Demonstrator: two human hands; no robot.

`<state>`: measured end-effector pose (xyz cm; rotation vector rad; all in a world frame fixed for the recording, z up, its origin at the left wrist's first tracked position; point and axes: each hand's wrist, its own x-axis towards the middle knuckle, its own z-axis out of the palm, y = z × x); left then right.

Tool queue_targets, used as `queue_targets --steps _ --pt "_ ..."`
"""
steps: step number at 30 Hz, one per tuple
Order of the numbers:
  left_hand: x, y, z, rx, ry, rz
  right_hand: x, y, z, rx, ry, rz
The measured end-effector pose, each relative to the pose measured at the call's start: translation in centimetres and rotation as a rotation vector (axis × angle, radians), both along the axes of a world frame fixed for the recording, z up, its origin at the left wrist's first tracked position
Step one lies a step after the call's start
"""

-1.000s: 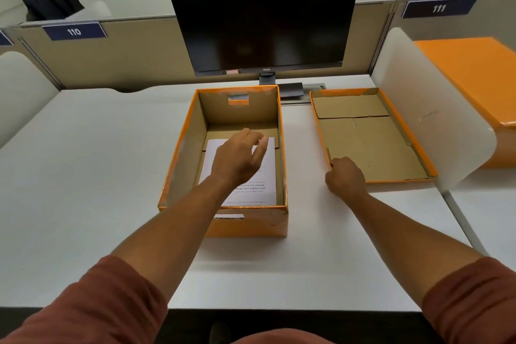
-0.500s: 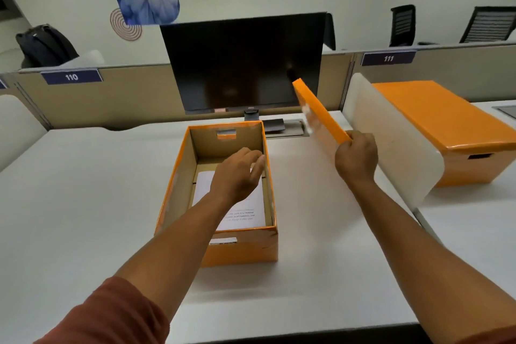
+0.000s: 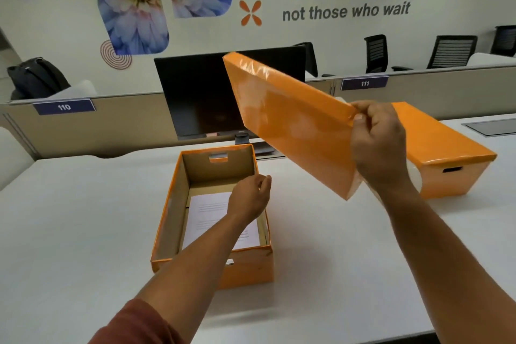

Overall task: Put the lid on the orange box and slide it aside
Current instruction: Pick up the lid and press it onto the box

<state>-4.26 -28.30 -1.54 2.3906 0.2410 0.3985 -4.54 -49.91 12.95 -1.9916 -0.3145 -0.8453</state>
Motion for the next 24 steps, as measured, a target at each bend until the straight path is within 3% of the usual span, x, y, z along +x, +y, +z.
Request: queue_targets --steps 4,7,9,11,15,21,24 --pt "-0.1 -0.5 0.7 -0.392 0.085 -0.060 -0.3 -0.8 1.7 0.230 0.047 0.130" --pt "-1.2 0.5 2.1 -0.672 0.099 -0.068 0.1 -0.3 1.5 0.459 0.204 0.212" --pt "-5.2 4.6 2.5 -0.847 -0.007 0.093 -1.2 4.4 0.1 0.585 0.409 0.404" --pt "-5.4 5.9 2.4 -0.961 -0.052 0.159 -1.0 5.0 -1.0 0.630 0.488 0.394" --pt "-5.8 6.6 2.1 -0.815 -0.116 0.296 -0.6 4.8 -3.6 0.645 0.613 0.475" --pt "-7.8 11.3 1.0 -0.371 -0.002 0.588 -0.3 6.1 -8.3 0.337 0.719 0.569" --pt "-9.4 13.2 0.8 -0.221 0.072 0.611 -1.1 6.6 -10.5 0.263 0.821 0.628"
